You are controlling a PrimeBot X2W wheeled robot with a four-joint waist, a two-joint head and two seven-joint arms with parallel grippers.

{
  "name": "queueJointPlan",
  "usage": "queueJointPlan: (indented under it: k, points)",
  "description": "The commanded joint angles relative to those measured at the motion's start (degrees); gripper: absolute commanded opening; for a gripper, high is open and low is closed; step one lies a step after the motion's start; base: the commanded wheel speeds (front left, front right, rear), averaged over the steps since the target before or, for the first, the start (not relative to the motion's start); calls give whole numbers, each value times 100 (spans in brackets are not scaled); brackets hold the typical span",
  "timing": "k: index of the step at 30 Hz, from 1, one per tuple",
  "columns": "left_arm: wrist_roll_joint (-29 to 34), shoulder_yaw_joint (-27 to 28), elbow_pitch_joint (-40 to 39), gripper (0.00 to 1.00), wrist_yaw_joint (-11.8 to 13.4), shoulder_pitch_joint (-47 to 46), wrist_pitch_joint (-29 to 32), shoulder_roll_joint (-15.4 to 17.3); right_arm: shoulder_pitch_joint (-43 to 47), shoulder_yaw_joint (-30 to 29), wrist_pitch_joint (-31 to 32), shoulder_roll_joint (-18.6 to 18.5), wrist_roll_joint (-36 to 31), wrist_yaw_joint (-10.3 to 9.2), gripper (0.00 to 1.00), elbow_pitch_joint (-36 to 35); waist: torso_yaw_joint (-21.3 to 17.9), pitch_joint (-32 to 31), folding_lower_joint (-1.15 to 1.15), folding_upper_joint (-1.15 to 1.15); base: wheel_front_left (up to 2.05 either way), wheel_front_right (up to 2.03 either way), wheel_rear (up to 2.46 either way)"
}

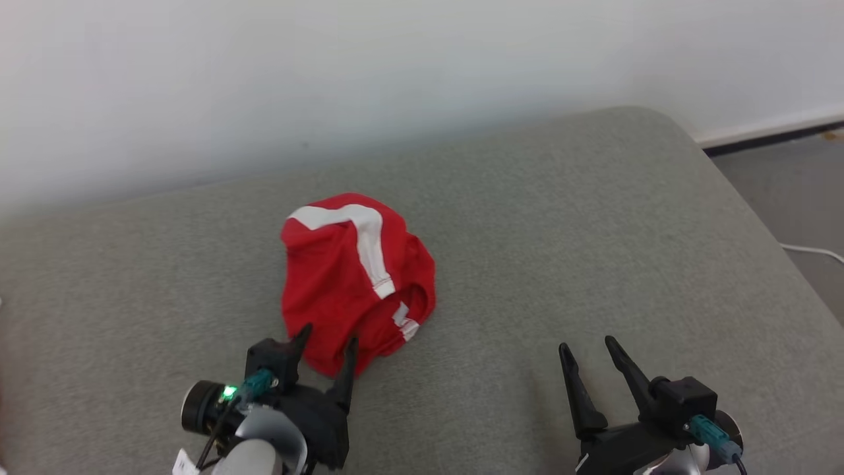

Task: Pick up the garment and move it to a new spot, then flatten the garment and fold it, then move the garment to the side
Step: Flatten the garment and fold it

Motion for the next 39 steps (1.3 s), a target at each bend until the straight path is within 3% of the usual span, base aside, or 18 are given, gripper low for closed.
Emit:
queueJointPlan:
  k: [1,10,13,14,16,22,27,34,39]
  points:
    - [31,-18,51,100,46,-104,-26,0,-57,-11,-27,-9,17,-14,100,4,-358,317,-1,0,0,0,0]
    - [142,156,718,100,719,-615,-349,53,-176,-46,-167,-6,127,-14,100,111,-741,578,-1,0,0,0,0]
    - [51,277,751,100,827,-680,-500,57,-207,-25,-205,-7,161,-14,100,163,-777,580,-1,0,0,0,0]
    - [30,305,745,41,826,-695,-533,61,-218,-16,-217,-6,171,-14,100,184,-783,576,-1,0,0,0,0]
    - [-108,404,674,0,750,-733,-588,60,-225,-2,-229,-7,187,-14,100,223,-783,561,-1,0,0,0,0]
    - [-360,337,-21,0,284,-1061,-626,13,-213,61,-266,-7,188,-14,100,343,-731,393,-1,0,0,0,0]
    - [-803,-195,-533,0,4,-1583,-628,-7,-225,179,-253,-8,211,-14,100,406,-794,256,-1,0,0,0,0]
    - [-2088,-999,-1051,0,-58,-2380,-625,-3,-242,341,-248,-9,257,-14,100,423,-1051,223,-1,0,0,0,0]
    - [-3126,-997,-1459,0,214,-2756,-626,5,-226,360,-267,-7,305,-14,100,456,-1136,299,-1,0,0,0,0]
